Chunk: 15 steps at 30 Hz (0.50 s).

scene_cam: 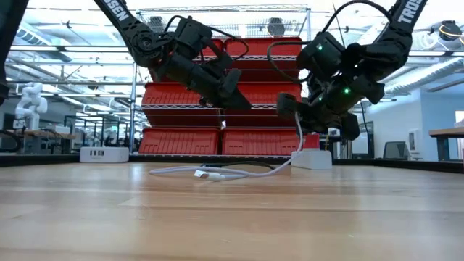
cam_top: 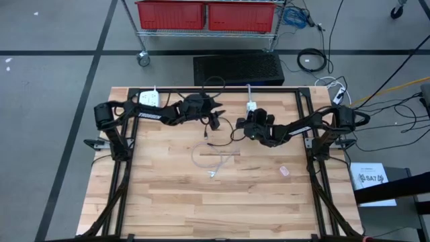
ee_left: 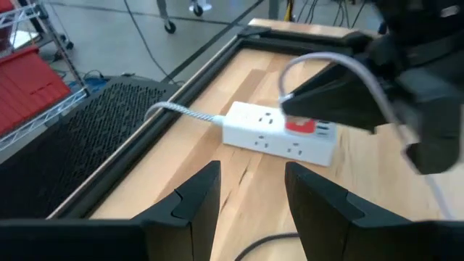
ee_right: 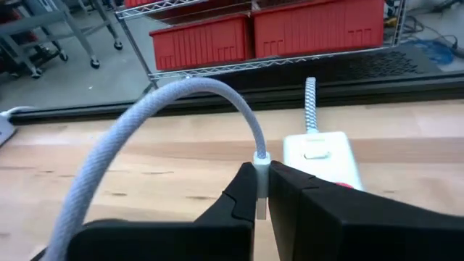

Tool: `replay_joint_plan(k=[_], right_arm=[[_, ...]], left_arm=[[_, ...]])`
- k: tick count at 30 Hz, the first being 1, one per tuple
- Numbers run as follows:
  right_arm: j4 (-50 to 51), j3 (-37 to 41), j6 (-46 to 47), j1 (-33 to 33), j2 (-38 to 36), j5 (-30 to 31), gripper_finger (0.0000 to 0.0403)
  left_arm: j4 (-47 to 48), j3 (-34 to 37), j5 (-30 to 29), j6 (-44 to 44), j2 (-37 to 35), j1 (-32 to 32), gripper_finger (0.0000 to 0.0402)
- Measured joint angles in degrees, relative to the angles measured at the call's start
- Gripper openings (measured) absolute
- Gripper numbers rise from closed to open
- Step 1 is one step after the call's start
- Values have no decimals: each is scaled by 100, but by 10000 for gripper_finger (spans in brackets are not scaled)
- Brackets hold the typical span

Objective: Insert USB
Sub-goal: Insert the purple charger cable into the red charger adapter

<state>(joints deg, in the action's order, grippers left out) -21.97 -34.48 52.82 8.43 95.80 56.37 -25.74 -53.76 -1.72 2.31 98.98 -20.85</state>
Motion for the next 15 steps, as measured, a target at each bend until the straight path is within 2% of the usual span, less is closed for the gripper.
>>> replay_joint_plan(k=[7, 11, 15], right_arm=[[317, -14, -76, 261, -153, -386, 0], [472, 19, -595, 207, -612, -656, 0], [709, 11, -940, 66, -1112, -646, 0]], left_arm=[[-116, 0, 0, 13, 0, 244, 162], [-88, 0, 0, 33, 0, 384, 162], [-102, 0, -107, 83, 0, 419, 162]])
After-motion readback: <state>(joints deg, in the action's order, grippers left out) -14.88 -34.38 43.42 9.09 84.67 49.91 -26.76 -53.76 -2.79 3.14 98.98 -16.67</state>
